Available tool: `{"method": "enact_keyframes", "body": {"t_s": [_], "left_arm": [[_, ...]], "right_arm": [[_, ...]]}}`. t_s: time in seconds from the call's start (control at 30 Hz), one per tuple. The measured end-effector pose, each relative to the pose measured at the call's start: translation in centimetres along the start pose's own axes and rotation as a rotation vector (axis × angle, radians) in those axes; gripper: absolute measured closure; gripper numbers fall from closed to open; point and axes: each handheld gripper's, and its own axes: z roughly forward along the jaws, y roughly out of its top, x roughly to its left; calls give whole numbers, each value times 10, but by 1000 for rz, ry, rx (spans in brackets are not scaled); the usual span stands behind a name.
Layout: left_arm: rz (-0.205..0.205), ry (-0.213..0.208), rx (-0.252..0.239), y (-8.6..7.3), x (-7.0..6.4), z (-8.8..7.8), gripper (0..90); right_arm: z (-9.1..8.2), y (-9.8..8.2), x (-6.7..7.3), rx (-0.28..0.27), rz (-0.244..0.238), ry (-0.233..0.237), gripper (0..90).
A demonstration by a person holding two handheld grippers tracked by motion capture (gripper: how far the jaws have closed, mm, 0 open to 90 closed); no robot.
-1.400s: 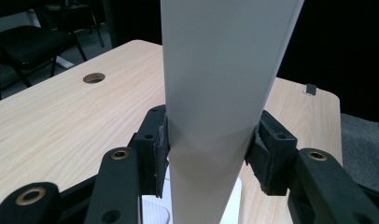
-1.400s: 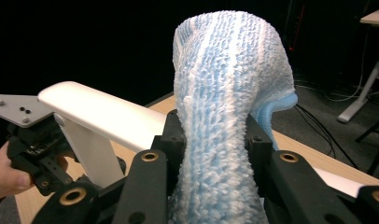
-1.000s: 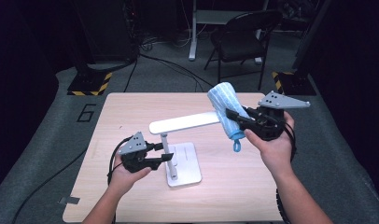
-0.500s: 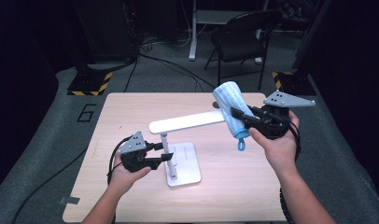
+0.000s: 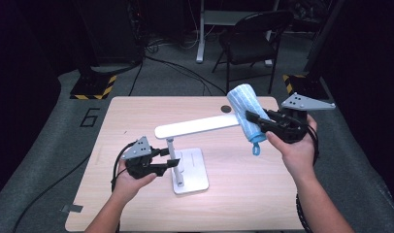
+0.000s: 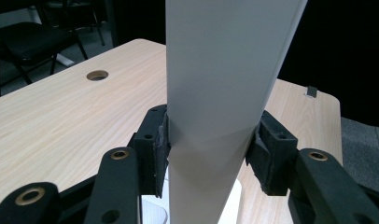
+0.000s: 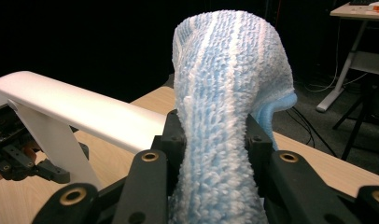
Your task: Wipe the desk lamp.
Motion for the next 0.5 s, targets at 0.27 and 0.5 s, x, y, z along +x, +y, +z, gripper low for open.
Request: {"method": "enact_keyframes", "body": {"t_s": [0.27, 0.5], "left_arm": [[-1, -1, 1, 0, 0, 0, 526], [-2, 3, 0, 0, 0, 0, 526]], "right_arm": [[-5, -1, -7, 4, -19, 15, 687], [-8, -3, -15, 4, -11, 23, 687]]}}
